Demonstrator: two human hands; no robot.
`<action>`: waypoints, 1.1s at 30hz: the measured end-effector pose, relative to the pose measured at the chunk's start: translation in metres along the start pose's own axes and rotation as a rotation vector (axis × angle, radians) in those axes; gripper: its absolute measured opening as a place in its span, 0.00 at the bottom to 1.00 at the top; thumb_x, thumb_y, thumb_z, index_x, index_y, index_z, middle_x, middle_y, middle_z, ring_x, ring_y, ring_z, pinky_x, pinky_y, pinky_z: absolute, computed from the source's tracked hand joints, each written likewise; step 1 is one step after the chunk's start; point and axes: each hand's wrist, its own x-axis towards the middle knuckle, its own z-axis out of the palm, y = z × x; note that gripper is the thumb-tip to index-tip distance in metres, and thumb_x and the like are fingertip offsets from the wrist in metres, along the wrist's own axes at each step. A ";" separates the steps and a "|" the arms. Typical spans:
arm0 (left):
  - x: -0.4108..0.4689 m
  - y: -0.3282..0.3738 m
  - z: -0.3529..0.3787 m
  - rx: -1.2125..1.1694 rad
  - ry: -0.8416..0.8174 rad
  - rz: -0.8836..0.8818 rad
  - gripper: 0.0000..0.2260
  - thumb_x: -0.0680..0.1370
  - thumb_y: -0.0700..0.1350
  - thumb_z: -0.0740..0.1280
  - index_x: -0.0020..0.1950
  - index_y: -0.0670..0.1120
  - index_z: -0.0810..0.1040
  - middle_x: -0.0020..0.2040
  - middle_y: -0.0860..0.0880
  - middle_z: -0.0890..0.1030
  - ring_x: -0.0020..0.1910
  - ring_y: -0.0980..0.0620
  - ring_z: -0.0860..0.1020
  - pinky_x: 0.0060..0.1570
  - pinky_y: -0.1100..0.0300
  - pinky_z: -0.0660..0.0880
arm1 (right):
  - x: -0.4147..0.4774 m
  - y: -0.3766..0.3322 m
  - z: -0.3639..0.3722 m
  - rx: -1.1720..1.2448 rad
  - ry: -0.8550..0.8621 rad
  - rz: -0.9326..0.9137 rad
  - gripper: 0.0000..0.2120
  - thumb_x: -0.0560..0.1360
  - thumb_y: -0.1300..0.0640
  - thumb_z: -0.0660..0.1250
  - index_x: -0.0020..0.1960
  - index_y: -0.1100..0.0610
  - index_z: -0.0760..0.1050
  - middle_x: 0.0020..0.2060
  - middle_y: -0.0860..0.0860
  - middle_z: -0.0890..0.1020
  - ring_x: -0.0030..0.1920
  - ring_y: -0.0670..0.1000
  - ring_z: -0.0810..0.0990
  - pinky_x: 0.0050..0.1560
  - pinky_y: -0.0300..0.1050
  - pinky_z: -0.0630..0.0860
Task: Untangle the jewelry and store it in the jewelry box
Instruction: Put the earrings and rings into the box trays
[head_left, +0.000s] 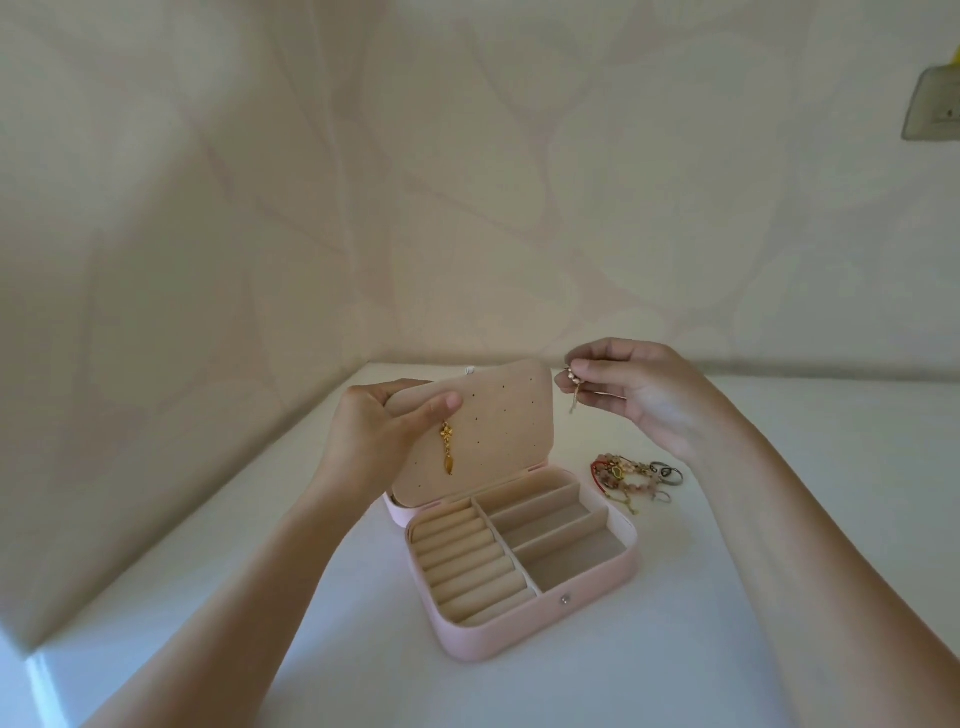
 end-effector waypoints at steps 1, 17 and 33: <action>0.000 0.000 0.000 0.012 0.008 0.007 0.03 0.70 0.50 0.74 0.40 0.53 0.83 0.35 0.55 0.84 0.34 0.57 0.82 0.33 0.63 0.75 | -0.001 -0.001 0.002 0.030 -0.030 -0.020 0.04 0.73 0.66 0.67 0.44 0.60 0.79 0.37 0.54 0.84 0.41 0.50 0.83 0.45 0.38 0.79; 0.002 -0.004 0.004 0.034 0.107 0.031 0.19 0.68 0.54 0.73 0.39 0.36 0.81 0.32 0.47 0.77 0.30 0.53 0.72 0.28 0.63 0.67 | -0.007 0.001 0.023 0.024 -0.172 -0.115 0.07 0.68 0.59 0.70 0.44 0.61 0.81 0.35 0.54 0.82 0.35 0.48 0.80 0.37 0.36 0.76; -0.001 -0.001 0.004 0.063 0.007 0.179 0.05 0.71 0.48 0.73 0.46 0.56 0.82 0.39 0.59 0.83 0.35 0.62 0.80 0.32 0.69 0.75 | -0.011 0.014 0.045 -0.200 -0.102 -0.020 0.01 0.69 0.61 0.74 0.39 0.57 0.83 0.28 0.48 0.81 0.28 0.43 0.77 0.32 0.33 0.74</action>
